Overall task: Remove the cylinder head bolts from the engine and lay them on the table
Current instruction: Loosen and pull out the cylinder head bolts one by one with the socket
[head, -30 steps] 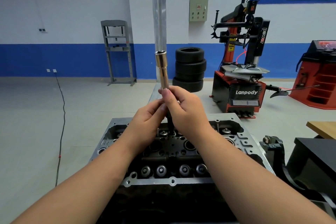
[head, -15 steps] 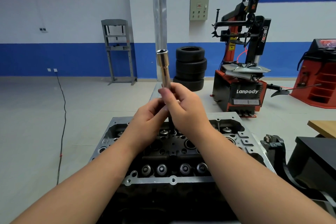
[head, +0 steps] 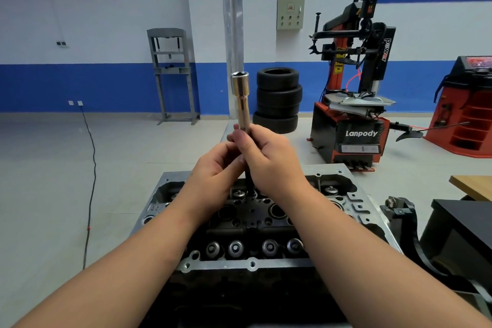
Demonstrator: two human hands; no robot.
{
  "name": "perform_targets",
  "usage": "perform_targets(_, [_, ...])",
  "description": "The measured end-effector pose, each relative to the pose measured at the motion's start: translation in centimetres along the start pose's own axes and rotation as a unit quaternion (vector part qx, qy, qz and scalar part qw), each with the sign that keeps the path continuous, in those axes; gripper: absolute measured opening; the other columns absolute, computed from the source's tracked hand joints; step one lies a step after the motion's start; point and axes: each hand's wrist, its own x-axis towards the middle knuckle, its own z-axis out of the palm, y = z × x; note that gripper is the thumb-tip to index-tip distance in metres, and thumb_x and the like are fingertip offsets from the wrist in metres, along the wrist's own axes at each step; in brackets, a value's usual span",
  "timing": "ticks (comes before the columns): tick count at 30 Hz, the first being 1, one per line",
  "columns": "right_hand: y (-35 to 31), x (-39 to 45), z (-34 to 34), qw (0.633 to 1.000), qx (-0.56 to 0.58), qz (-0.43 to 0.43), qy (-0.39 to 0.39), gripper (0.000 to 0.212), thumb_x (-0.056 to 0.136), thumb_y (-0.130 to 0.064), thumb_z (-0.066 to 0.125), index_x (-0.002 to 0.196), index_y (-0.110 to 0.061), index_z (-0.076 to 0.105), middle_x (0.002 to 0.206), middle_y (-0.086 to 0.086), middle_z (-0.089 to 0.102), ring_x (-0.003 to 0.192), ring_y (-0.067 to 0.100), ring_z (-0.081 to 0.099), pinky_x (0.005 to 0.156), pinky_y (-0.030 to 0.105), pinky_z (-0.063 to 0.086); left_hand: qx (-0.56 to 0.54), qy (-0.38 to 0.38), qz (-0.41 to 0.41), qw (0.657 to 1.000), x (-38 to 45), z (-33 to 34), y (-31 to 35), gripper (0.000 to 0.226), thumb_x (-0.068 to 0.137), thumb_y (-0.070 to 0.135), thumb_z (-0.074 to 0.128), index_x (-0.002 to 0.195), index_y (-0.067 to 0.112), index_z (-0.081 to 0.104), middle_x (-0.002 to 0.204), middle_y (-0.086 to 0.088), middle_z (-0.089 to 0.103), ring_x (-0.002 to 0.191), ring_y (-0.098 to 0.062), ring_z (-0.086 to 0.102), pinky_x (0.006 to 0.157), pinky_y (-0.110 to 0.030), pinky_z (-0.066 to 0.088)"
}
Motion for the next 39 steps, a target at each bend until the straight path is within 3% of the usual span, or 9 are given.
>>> perform_targets(6, [-0.01,0.02,0.07,1.0,-0.012,-0.001,0.017,0.011,0.092,-0.03,0.071,0.095,-0.028,0.06,0.088,-0.011,0.068,0.09,0.007,0.067,0.081,0.041,0.058,-0.002,0.007,0.01,1.0,0.05,0.02,-0.07,0.028,0.09,0.048,0.073,0.118,0.045,0.07,0.116,0.004,0.076,0.11,-0.016,0.073,0.084,-0.024,0.059])
perform_targets(11, [0.05,-0.04,-0.17,1.0,-0.006,-0.004,0.01,0.006,0.099,-0.029,0.061,0.099,-0.025,0.066,0.086,-0.008,0.069,0.084,0.004,0.065,0.069,0.016,0.052,-0.032,-0.028,-0.015,0.999,-0.15,0.17,0.16,0.031,0.102,0.047,0.055,0.129,0.039,0.069,0.128,0.003,0.073,0.126,-0.015,0.066,0.101,-0.029,0.054])
perform_targets(13, [0.01,-0.15,-0.08,1.0,-0.003,0.0,0.002,0.013,0.101,-0.03,0.057,0.103,-0.021,0.067,0.086,-0.004,0.07,0.083,0.009,0.065,0.07,0.024,0.055,-0.02,-0.019,-0.017,0.999,-0.1,0.1,0.13,0.029,0.104,0.045,0.055,0.127,0.035,0.07,0.124,0.002,0.075,0.122,-0.016,0.068,0.099,-0.033,0.055])
perform_targets(17, [-0.16,-0.13,-0.02,1.0,-0.011,-0.014,0.001,0.014,0.092,-0.036,0.069,0.101,-0.029,0.06,0.09,-0.011,0.067,0.089,0.007,0.065,0.078,0.032,0.057,-0.007,0.011,0.005,1.0,0.08,-0.01,0.17,0.016,0.095,0.039,0.072,0.111,0.041,0.075,0.11,0.005,0.079,0.105,-0.012,0.075,0.08,-0.021,0.058])
perform_targets(21, [-0.08,-0.06,-0.05,0.999,-0.018,-0.009,0.031,0.01,0.093,-0.03,0.069,0.089,-0.029,0.06,0.083,-0.012,0.068,0.085,0.006,0.066,0.075,0.031,0.056,-0.043,-0.002,0.003,0.999,0.06,-0.11,0.06,0.027,0.094,0.044,0.074,0.12,0.036,0.074,0.12,-0.001,0.077,0.114,-0.018,0.073,0.088,-0.022,0.058])
perform_targets(25, [-0.08,-0.09,-0.12,1.0,-0.012,0.0,0.001,0.012,0.099,-0.029,0.061,0.101,-0.021,0.07,0.083,-0.004,0.07,0.082,0.008,0.065,0.072,0.025,0.054,-0.047,-0.027,-0.011,0.998,-0.12,-0.02,0.05,0.031,0.104,0.038,0.057,0.131,0.026,0.069,0.125,-0.001,0.075,0.122,-0.018,0.068,0.097,-0.023,0.053])
perform_targets(31, [-0.31,-0.27,0.03,0.999,-0.044,-0.025,0.021,0.014,0.092,-0.033,0.069,0.101,-0.026,0.06,0.091,-0.012,0.067,0.089,0.004,0.064,0.077,0.032,0.056,-0.012,0.004,-0.008,1.0,0.21,0.14,0.38,0.019,0.098,0.028,0.071,0.109,0.042,0.075,0.106,0.004,0.079,0.099,-0.011,0.076,0.075,-0.02,0.058])
perform_targets(35, [-0.24,-0.3,0.08,0.995,-0.069,-0.052,0.048,0.007,0.094,-0.026,0.068,0.097,-0.023,0.063,0.089,-0.012,0.067,0.088,0.006,0.066,0.078,0.038,0.057,-0.03,0.024,-0.009,0.999,0.32,0.25,0.2,0.025,0.087,0.04,0.078,0.112,0.04,0.074,0.11,0.0,0.079,0.101,-0.017,0.076,0.076,-0.025,0.06])
perform_targets(39, [-0.08,-0.23,-0.09,0.997,-0.071,-0.024,0.021,0.017,0.102,-0.028,0.055,0.108,-0.018,0.067,0.092,-0.007,0.071,0.088,0.008,0.066,0.08,0.037,0.056,-0.057,-0.006,-0.016,0.998,0.17,0.01,-0.03,0.025,0.1,0.033,0.063,0.123,0.031,0.071,0.118,0.0,0.077,0.115,-0.015,0.071,0.09,-0.021,0.056])
